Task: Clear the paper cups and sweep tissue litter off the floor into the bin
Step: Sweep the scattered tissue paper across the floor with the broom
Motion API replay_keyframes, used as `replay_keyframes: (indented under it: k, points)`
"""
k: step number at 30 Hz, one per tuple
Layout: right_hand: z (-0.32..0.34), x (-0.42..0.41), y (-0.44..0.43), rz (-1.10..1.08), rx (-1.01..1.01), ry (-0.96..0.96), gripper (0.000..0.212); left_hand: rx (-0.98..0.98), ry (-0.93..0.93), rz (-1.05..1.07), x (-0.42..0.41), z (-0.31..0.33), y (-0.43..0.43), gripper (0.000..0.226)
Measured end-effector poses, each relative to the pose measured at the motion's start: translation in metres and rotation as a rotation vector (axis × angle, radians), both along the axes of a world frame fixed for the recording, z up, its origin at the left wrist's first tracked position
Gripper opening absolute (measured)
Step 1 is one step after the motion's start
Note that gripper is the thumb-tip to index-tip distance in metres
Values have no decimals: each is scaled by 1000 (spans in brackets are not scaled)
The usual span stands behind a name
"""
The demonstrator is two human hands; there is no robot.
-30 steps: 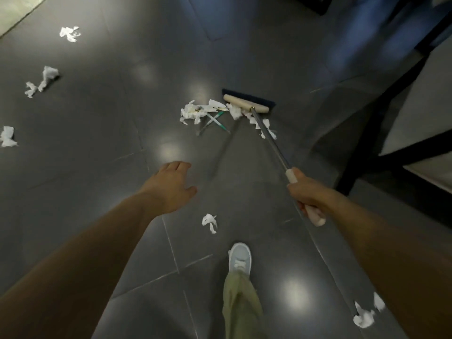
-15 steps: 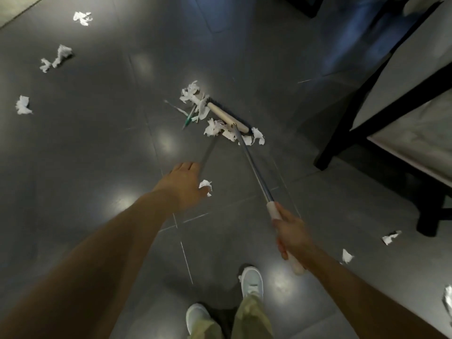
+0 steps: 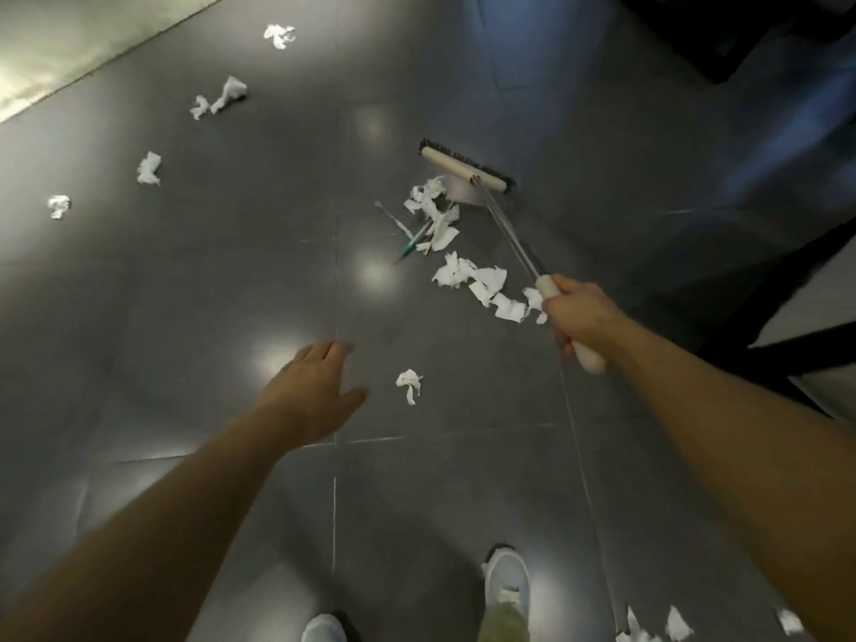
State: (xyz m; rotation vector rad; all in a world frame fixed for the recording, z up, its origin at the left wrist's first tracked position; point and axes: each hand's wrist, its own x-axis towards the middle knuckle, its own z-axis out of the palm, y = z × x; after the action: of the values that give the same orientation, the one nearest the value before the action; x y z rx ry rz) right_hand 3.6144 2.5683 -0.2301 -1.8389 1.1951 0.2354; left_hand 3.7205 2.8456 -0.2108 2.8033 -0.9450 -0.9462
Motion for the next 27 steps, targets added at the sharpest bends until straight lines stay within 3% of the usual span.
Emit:
replay_keyframes:
  k: [7, 11, 20, 27]
  points:
    - [-30, 77, -58, 202, 6, 46, 21, 60, 34, 174, -5, -22, -11, 66]
    - [-39, 80, -55, 381, -22, 146, 27, 92, 35, 208, -9, -28, -6, 65]
    - [-42, -5, -39, 453, 1, 284, 58, 32, 3, 230, -53, -22, -2, 65]
    - [-30, -119, 30, 429, 59, 277, 55, -3, -33, 186, -144, -16, 42, 65]
